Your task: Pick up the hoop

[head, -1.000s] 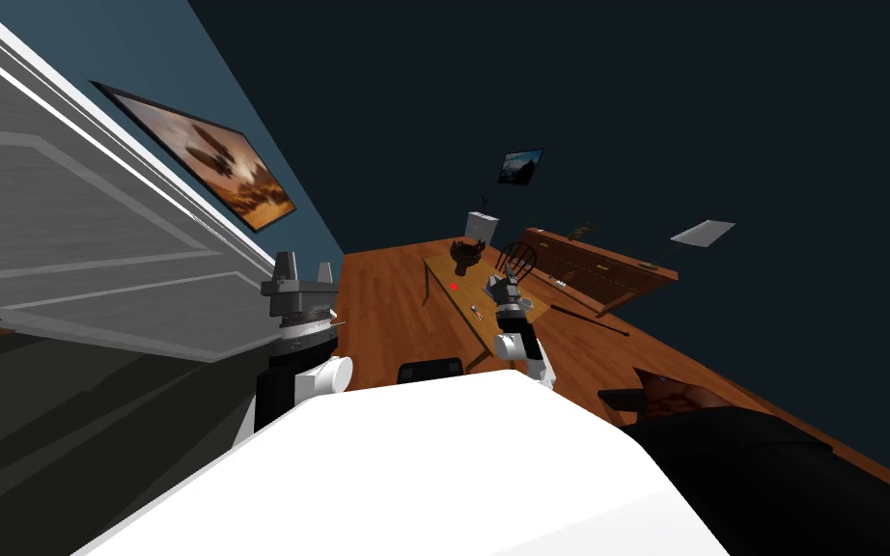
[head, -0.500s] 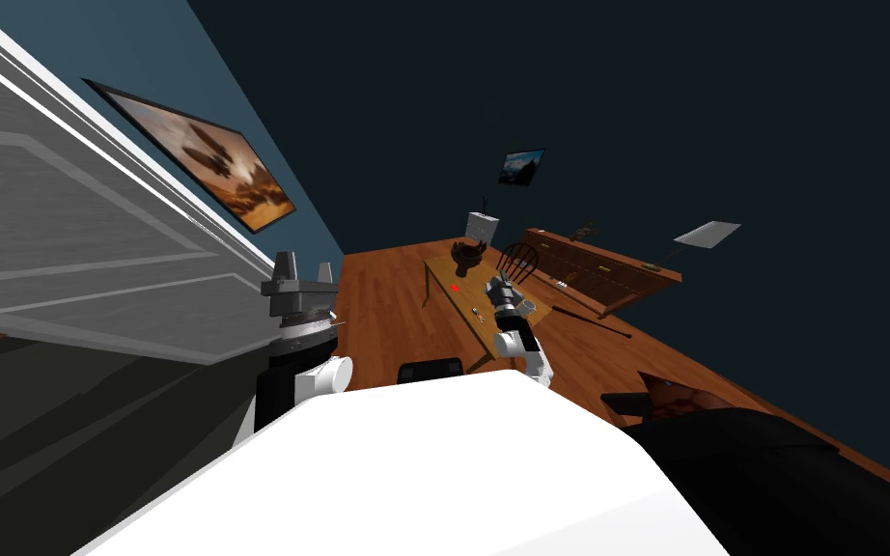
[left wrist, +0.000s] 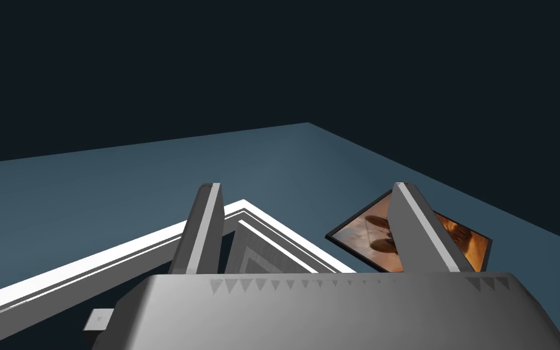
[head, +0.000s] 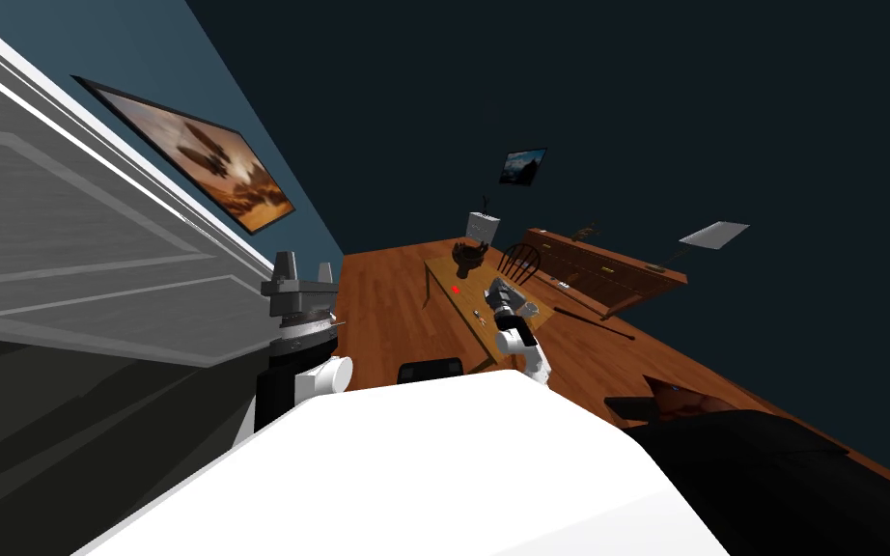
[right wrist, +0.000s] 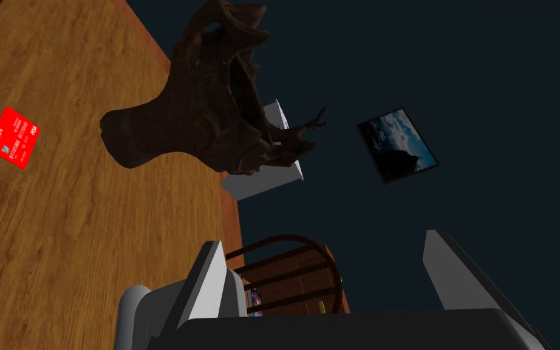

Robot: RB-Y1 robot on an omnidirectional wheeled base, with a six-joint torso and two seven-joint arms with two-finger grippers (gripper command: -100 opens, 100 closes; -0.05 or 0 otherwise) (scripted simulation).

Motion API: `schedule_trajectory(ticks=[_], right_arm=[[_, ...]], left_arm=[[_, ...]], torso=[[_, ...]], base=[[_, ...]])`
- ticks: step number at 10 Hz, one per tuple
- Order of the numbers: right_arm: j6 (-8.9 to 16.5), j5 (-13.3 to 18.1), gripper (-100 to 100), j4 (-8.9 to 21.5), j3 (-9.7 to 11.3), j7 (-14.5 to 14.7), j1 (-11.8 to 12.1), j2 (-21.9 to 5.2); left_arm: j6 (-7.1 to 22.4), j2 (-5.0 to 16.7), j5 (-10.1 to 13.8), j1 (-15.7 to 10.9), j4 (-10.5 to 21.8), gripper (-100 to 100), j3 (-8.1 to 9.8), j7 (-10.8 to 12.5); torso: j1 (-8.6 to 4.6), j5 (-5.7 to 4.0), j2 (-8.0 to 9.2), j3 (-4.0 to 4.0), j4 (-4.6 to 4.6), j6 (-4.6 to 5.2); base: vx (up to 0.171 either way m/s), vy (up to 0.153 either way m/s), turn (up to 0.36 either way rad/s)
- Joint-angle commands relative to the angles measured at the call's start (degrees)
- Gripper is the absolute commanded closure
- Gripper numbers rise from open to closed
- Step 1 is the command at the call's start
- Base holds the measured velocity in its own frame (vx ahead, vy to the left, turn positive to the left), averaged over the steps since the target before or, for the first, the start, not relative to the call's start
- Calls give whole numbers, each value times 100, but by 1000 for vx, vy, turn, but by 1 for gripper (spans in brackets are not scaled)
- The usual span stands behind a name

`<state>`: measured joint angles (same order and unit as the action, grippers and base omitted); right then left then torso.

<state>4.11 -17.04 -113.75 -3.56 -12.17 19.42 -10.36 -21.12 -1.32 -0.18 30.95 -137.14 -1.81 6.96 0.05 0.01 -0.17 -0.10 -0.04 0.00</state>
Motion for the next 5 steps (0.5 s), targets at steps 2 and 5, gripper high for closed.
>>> schedule_trajectory(ticks=[2, 5], right_arm=[[414, -182, -100, 277, -90, -296, -84, -67], [728, -300, -100, 501, -148, -485, -162, -108]], left_arm=[[0, 0, 0, 0, 0, 0, 0, 0], [0, 0, 0, 0, 0, 0, 0, 0]], torso=[[-2, 0, 3, 2, 1, 1], [-5, -1, -2, -1, 0, 0]], base=[[38, 8, 2], [41, 3, 3]])
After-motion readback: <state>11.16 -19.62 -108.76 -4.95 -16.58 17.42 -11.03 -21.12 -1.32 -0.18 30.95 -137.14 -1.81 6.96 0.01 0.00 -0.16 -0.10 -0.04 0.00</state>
